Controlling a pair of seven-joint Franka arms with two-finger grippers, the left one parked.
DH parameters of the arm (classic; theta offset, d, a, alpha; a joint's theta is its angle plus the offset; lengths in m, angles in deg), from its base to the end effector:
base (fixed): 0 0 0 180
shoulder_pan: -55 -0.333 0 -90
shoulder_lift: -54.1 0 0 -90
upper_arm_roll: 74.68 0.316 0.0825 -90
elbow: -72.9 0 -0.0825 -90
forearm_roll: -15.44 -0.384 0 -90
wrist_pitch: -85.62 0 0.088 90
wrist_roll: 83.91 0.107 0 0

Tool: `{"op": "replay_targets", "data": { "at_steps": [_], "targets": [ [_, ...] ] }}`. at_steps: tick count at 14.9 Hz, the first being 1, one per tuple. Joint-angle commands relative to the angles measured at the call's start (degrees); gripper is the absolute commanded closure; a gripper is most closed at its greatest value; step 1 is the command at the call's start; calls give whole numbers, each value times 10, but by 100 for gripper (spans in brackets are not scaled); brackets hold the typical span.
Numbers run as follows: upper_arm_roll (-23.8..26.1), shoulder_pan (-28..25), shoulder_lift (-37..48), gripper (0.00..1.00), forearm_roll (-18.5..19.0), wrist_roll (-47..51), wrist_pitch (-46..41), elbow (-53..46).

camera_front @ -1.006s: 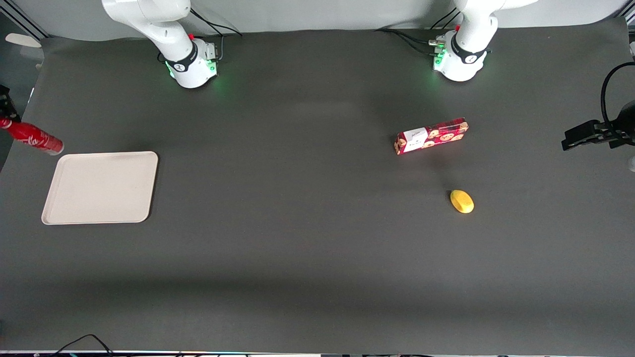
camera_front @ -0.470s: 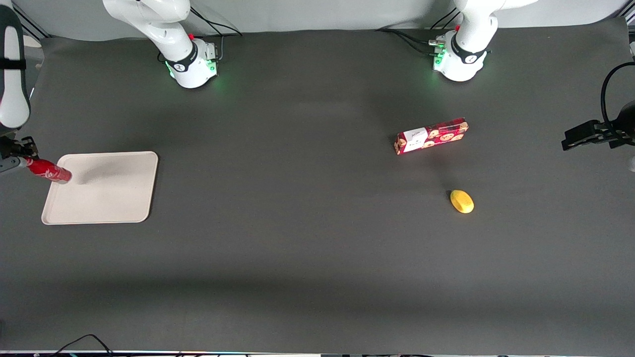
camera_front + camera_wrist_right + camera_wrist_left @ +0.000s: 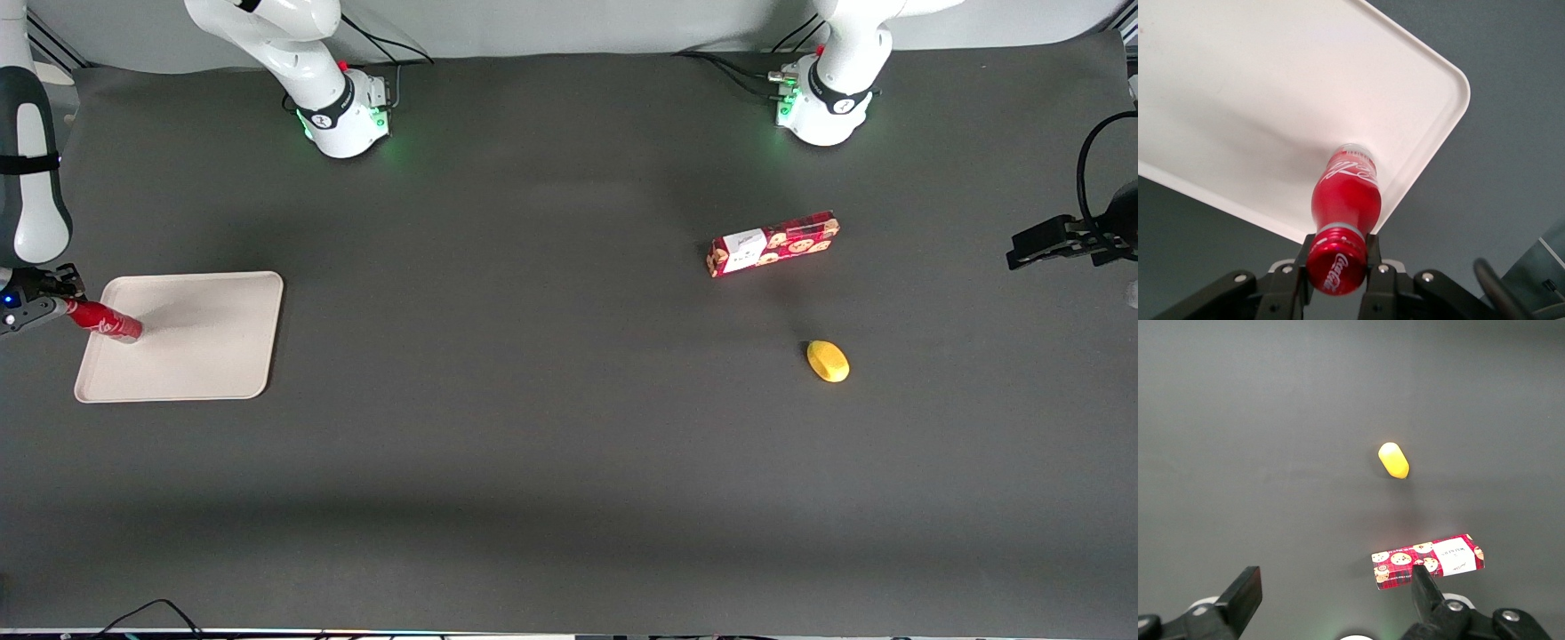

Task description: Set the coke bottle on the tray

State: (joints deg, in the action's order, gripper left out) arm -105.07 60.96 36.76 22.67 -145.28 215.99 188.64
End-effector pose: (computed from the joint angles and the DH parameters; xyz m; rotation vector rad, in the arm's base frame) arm 0.4823 -0.3462 0.3212 2.8666 0.7912 -0.2895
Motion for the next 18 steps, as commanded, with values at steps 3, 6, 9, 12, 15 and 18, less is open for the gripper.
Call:
{"op": "replay_targets", "data": {
  "at_steps": [3,6,9,12,15,18],
  "targets": [
    [-8,9,-4,0,-21,-32,-1,-15],
    [-8,5,-3,0,-24,-31,-4,-16],
    [-7,-2,6,0,-24,-16,-39,-31],
    [6,-2,25,0,-23,15,-106,-65],
    [36,-7,80,0,-18,57,-170,-83],
    [88,-8,164,0,-15,126,-239,-87]
  ]
}}
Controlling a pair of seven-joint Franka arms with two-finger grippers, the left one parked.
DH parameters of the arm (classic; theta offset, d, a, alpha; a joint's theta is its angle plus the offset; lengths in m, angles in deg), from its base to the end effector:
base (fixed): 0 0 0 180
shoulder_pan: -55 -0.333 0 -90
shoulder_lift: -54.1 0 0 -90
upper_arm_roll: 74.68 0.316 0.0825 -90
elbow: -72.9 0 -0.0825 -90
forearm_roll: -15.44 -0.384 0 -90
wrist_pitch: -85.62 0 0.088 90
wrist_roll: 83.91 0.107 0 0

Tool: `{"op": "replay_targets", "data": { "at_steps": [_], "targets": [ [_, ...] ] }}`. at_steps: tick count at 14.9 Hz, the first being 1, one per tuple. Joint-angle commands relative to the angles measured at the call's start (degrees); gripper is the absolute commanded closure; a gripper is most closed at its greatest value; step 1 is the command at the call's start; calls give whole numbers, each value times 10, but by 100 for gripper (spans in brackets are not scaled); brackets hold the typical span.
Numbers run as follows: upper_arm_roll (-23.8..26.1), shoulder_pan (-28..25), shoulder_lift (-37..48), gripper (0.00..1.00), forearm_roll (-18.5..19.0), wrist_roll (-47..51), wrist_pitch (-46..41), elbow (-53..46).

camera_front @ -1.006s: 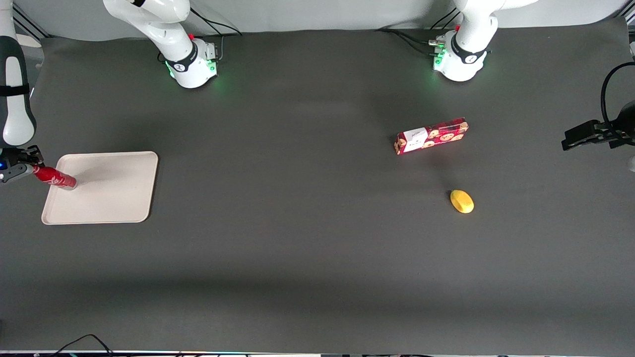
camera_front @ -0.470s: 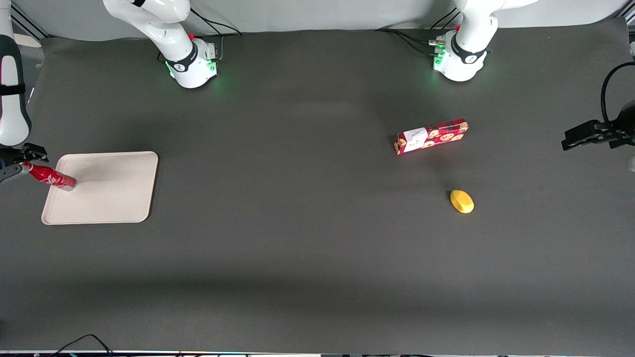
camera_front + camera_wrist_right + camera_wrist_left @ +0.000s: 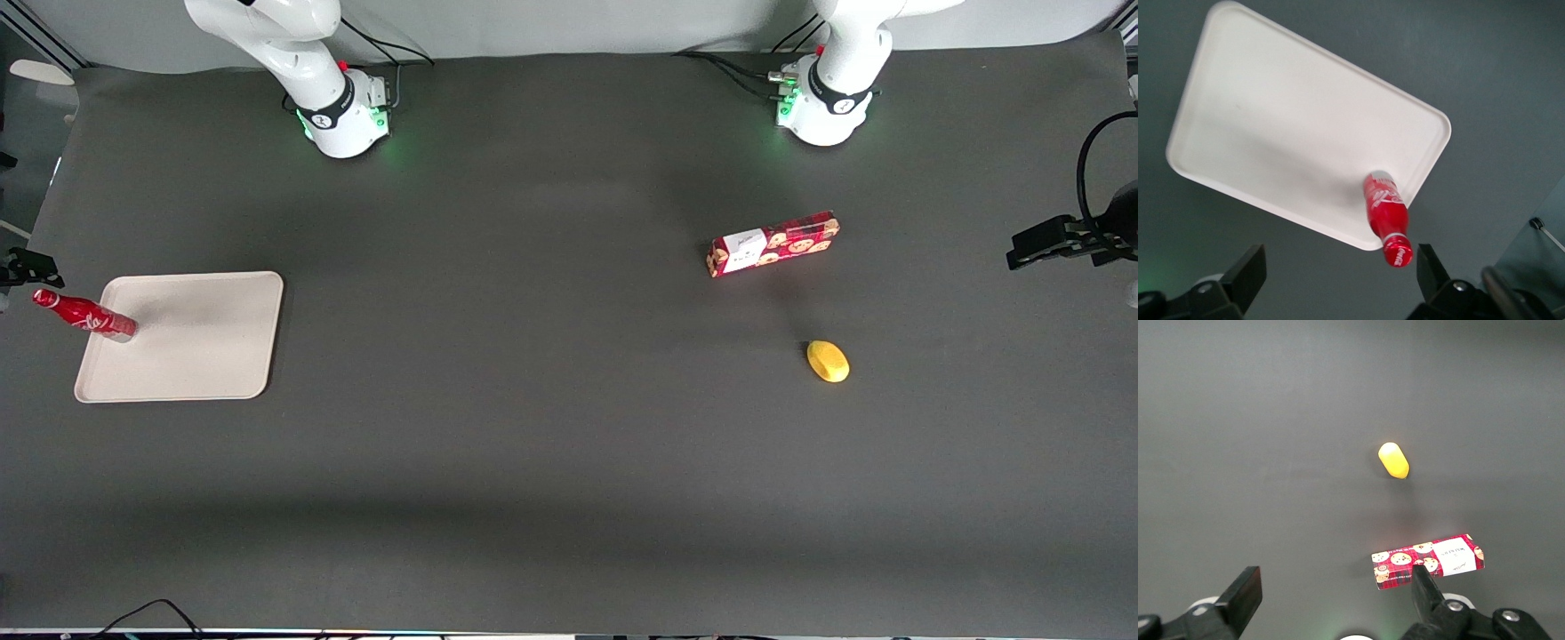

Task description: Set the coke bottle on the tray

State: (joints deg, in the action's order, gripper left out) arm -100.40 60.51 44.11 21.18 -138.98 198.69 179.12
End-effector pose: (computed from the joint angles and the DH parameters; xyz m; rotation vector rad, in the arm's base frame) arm 0.5134 -0.3058 0.4333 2.9582 0.6953 -0.2170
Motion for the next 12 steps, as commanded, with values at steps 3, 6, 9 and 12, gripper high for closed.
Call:
{"op": "replay_targets", "data": {
  "at_steps": [3,6,9,12],
  "targets": [
    [133,-5,188,0,0,184,-176,-1],
    [239,-5,252,0,-9,357,-303,-33],
    [312,-10,287,0,-70,509,-332,-21],
    [371,-13,314,0,-93,591,-267,52]
  ]
}}
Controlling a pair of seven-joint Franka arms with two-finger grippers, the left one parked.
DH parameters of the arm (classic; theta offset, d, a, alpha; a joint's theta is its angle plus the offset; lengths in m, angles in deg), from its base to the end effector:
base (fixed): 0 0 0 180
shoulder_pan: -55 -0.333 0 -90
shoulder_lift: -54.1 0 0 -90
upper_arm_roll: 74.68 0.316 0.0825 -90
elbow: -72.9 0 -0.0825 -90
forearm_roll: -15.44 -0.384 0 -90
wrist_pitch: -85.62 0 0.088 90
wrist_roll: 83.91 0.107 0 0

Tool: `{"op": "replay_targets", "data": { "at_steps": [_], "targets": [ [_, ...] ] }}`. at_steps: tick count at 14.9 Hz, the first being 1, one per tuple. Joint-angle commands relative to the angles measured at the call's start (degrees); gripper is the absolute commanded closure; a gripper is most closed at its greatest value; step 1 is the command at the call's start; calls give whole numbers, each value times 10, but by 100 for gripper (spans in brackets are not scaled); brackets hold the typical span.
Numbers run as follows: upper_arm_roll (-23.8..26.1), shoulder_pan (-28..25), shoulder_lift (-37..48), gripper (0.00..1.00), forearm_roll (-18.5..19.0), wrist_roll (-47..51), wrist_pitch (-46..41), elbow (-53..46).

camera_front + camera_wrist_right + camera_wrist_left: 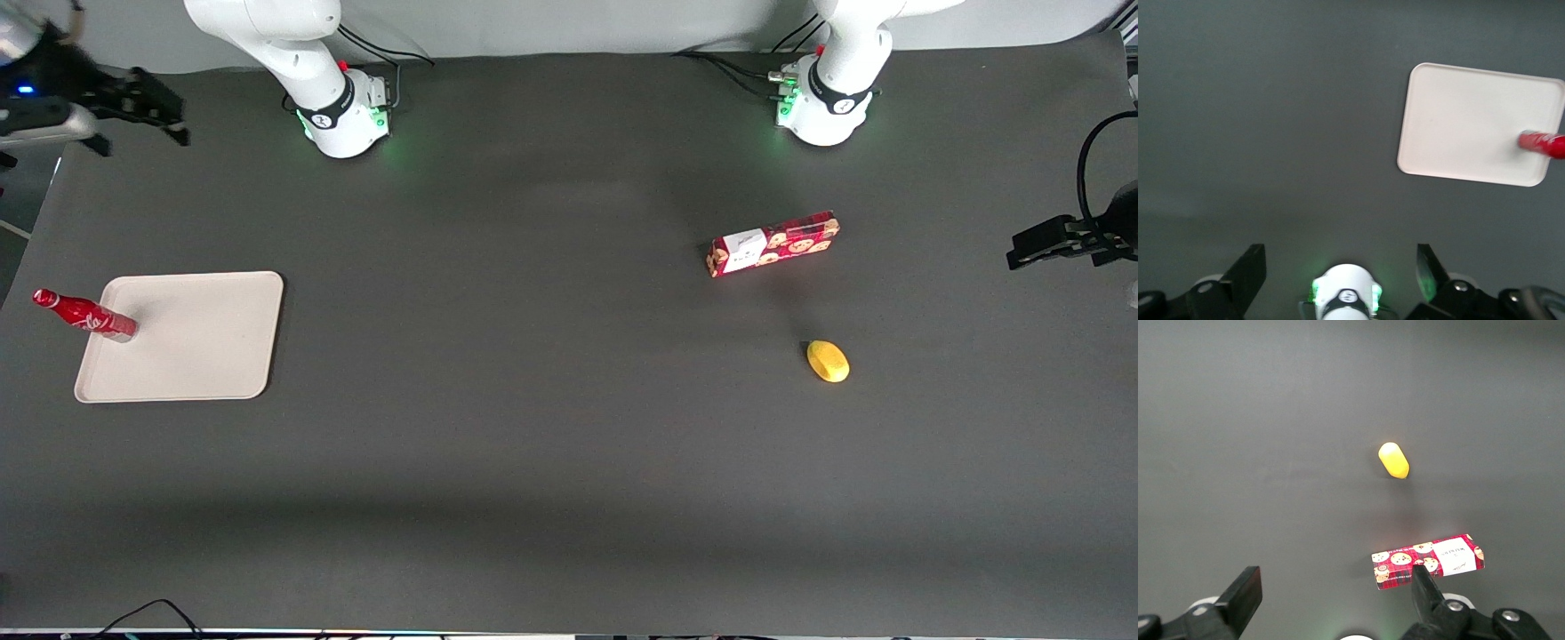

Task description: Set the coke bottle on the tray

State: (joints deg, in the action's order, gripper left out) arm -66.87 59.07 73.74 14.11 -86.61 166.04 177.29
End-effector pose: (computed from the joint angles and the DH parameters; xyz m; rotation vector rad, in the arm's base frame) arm 0.4252 0.0423 0.6606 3.1118 0.1647 -0.1223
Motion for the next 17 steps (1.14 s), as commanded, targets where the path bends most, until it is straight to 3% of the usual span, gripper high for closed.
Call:
{"op": "replay_targets", "data": {
  "at_steps": [1,4,6,12,17],
  "targets": [
    [38,2,24,0,-23,70,93,101],
    [40,0,43,0,-25,70,196,181],
    [40,-5,39,0,-28,70,210,180],
    [-2,-2,-62,0,-18,71,193,37],
    [-17,-3,-80,0,-8,70,192,18]
  ]
}}
